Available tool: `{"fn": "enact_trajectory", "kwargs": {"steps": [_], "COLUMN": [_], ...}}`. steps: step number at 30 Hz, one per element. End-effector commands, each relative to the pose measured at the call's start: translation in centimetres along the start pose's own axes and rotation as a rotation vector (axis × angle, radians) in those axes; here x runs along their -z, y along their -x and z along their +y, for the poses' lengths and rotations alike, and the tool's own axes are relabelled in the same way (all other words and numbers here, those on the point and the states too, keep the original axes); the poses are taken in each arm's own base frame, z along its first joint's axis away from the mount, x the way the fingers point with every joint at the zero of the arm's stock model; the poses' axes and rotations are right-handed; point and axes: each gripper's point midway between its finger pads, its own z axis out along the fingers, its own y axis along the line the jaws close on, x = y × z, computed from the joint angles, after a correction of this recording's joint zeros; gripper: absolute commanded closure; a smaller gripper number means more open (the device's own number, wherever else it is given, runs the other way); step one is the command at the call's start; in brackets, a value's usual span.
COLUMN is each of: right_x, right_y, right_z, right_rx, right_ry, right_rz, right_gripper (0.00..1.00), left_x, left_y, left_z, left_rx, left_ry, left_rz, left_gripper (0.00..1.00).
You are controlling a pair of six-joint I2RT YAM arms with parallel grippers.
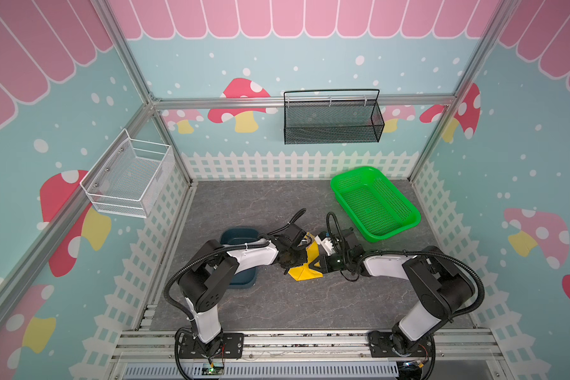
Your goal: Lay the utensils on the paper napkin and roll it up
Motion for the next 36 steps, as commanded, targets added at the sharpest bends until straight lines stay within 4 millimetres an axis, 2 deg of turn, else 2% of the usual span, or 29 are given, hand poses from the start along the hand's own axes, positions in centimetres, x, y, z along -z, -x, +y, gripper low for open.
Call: {"fn": "enact_trajectory", "kwargs": {"steps": [1, 9, 15, 20, 24, 30, 36], "right_x": [-0.6, -1.7, -1.6, -1.7, -1.6, -0.5, 0.3], "right_y": [0.3, -1.1, -1.8, -2.3, -1.7, 0.2, 0.4], "right_z": [0.3, -1.0, -2.4, -2.7, -1.7, 0.9, 1.3], "right_rx": [0.020, -0.016, -0.037, -0.050, -0.047, -0.087, -0.310], "right_ry": [0.014, -0.014, -0.082, -0.093, -0.053, 0.026, 0.083], "right_rz": [0.010, 0.051, 0.060, 0.072, 0.067, 0.024, 0.027], "right_gripper": [0.89, 0.89, 0.90, 0.90, 0.90, 0.94, 1.00], "left_x": [-0.3, -0.2, -0.1, 0.5, 0.4, -0.3, -0.1], "left_y": [0.0, -0.1, -0.1, 0.2, 0.2, -0.3, -0.2], "left_z": [-0.1, -0.1, -0.1, -0.4, -0.2, 0.4, 0.4], "left_rx": [-0.005, -0.005, 0.000, 0.000, -0.002, 0.010, 0.006], "left_ry": [0.014, 0.015, 0.013, 0.003, 0.007, 0.024, 0.024], "left_rz": [0.005, -0.001, -0.002, -0.019, -0.023, -0.002, -0.010], "left_gripper": [0.91, 0.90, 0.87, 0.84, 0.86, 0.90, 0.91]}}
